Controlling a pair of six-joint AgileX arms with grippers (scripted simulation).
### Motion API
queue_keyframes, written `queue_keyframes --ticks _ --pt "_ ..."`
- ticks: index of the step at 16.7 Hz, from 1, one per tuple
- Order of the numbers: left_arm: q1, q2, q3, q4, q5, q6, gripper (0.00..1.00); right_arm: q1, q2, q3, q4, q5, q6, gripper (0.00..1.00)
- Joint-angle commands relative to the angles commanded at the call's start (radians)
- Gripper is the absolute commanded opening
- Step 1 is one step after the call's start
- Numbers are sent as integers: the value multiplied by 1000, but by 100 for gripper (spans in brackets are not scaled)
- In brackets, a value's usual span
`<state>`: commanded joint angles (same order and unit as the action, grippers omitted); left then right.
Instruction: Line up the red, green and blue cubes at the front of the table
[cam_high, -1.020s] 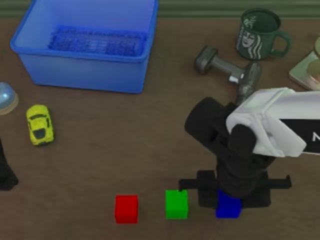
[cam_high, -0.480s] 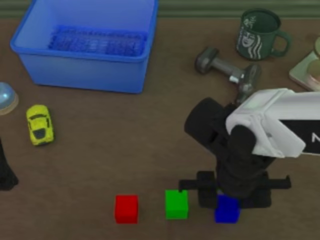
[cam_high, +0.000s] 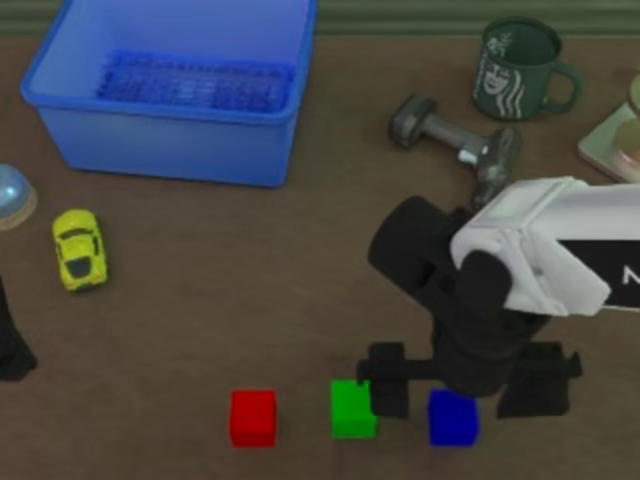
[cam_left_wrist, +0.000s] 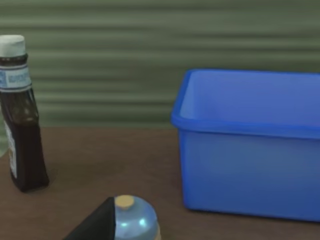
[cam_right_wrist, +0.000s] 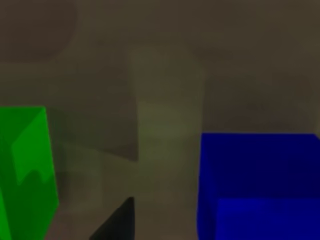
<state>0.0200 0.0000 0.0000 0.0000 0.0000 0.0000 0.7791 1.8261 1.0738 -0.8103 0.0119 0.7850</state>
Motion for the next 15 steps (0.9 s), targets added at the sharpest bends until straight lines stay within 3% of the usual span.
queue_keyframes --ticks 8,15 --pt "0 0 0 0 0 0 100 2 -6 15 -17 0 -1 100" --pt "0 0 0 0 0 0 100 9 -92 164 -261 -1 0 100"
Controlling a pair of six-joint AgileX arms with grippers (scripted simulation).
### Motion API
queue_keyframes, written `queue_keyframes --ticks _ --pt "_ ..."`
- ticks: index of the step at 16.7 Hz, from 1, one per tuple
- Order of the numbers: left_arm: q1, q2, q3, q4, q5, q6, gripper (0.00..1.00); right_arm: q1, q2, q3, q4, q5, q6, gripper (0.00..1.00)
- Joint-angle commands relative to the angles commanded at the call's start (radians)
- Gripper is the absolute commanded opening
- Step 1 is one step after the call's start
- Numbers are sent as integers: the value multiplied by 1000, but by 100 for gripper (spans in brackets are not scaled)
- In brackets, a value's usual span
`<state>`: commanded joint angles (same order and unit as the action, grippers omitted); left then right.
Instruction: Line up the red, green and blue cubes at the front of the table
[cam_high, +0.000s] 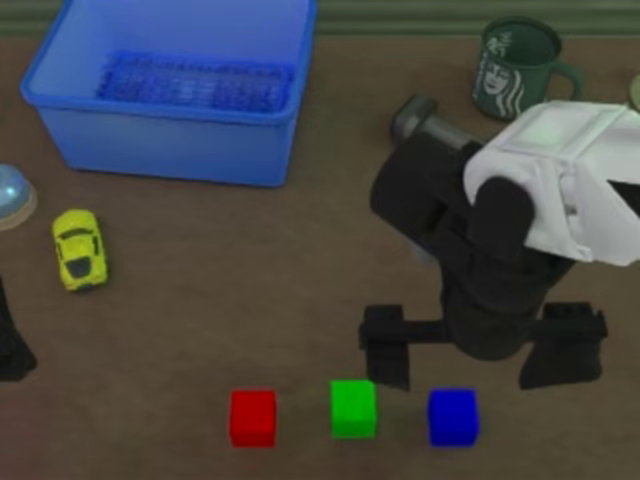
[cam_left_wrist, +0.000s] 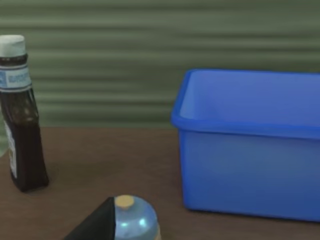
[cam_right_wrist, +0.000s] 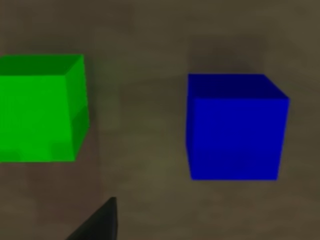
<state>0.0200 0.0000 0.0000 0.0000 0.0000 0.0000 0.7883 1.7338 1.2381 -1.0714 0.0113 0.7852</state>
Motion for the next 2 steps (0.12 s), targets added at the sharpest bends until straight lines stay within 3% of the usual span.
queue_keyframes --ticks 2 --pt "0 0 0 0 0 0 100 0 -9 10 -14 0 -1 100"
